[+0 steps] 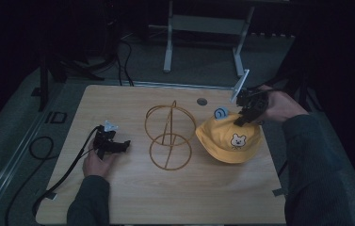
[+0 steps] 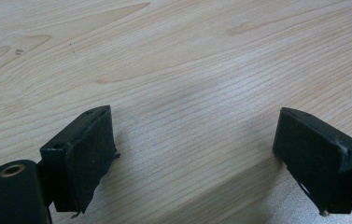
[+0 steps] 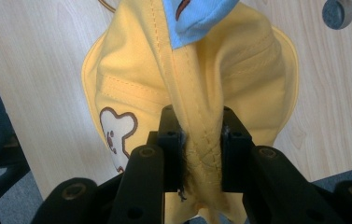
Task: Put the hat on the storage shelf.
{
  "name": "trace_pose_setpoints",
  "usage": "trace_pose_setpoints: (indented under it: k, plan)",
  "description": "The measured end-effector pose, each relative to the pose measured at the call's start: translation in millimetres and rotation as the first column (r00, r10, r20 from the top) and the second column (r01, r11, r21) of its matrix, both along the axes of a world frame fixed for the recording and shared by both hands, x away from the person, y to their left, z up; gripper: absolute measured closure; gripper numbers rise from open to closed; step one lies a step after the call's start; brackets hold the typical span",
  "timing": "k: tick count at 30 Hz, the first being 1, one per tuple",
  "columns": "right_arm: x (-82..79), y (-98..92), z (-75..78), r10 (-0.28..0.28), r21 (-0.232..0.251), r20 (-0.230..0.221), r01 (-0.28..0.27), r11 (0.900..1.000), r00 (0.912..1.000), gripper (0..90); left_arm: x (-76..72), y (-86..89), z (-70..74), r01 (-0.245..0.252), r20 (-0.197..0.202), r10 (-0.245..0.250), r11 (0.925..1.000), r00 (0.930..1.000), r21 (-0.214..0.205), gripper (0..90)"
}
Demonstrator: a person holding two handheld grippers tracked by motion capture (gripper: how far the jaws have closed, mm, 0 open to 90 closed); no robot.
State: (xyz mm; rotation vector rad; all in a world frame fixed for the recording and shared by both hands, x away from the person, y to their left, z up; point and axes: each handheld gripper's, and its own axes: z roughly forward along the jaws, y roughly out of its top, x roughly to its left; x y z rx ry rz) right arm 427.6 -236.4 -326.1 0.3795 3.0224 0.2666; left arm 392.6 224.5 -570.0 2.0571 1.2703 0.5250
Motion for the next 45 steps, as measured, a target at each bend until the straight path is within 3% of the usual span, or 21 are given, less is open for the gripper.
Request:
trace_pose_setpoints:
  k: [16,25,45]
  plan:
    - [-6.6,-0.7,28.0,0.009,0.033,0.029,-0.010,0.9994,0.9995,75.6,-0.1,-0.1,0.0,0.000,-0.001,0.000,1.0000,1.0000,-0.001,12.8]
    - [-9.1,-3.1,37.3,0.006,0.030,0.042,-0.007,0.9995,0.9991,75.8,-0.1,0.0,0.1,0.001,0.000,-0.001,1.0000,1.0000,0.000,12.8]
    - [-14.7,-12.7,57.1,-0.011,0.076,0.068,0.006,0.9971,0.9976,76.0,-0.1,0.0,0.1,0.001,0.000,-0.001,1.0000,1.0000,0.000,12.9]
